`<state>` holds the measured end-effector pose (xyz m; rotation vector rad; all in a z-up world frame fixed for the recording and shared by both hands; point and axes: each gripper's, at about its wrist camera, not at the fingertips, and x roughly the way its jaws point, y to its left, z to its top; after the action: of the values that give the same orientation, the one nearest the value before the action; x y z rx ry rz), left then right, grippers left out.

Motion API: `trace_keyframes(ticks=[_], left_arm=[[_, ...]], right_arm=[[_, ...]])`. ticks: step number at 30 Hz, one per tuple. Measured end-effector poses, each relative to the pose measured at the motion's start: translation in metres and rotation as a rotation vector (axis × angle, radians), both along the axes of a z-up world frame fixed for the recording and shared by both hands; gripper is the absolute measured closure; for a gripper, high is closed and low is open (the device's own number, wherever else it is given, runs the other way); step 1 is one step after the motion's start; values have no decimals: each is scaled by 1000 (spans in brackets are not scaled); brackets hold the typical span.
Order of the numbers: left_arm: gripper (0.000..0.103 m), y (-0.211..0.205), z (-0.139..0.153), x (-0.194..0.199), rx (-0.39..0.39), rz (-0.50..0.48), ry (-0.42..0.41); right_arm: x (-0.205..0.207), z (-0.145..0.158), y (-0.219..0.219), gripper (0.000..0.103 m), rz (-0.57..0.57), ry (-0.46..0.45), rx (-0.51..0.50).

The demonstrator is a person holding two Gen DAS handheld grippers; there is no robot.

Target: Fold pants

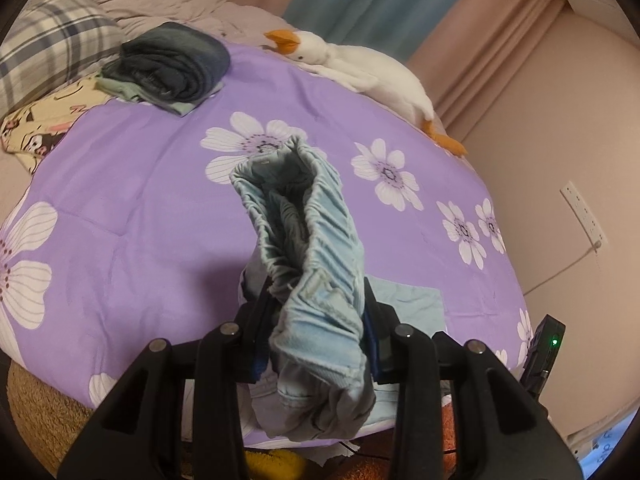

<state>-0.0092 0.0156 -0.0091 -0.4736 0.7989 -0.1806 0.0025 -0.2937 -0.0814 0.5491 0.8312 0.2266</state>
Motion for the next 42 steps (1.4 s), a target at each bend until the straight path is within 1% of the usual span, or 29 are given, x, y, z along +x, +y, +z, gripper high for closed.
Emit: trace_keyframes(ticks=[3,4,6,14,20,23,25,30,34,37,39,42], left_arm=[[67,-7,4,3,6,-26,-7],[68,-11,6,4,-5,-37,-19],[68,-18,9,7,5,-57,-25],[68,-57,8,24,38,-152,-20],[68,-95,-4,40,74,-247,7],[68,-111,-20,49,91,-271,59],[68,-118,-27,52,95,-290,78],[68,-132,-30,56,125,-306,83],[68,-141,-31,59,117,-329,85],[68,-149,-34,61,131,-345,86],[68,-154,-41,64,134,-356,98],[68,-159,-58,72,119,-376,143]], right_arm=[[-2,-1,-6,22,-17,3,0],[-3,-2,-8,22,-24,5,-1],[-4,-3,-11,22,-35,8,0],[-9,-9,-27,22,-68,25,12],[-12,-11,-39,22,-92,31,17],[-14,-14,-44,22,-103,33,28],[-14,-16,-47,22,-107,38,33],[-13,-21,-54,22,-120,56,37],[-13,-25,-58,22,-124,63,49],[-13,-27,-58,22,-126,69,52],[-12,-29,-60,22,-129,75,53],[-10,-32,-62,22,-131,84,56]])
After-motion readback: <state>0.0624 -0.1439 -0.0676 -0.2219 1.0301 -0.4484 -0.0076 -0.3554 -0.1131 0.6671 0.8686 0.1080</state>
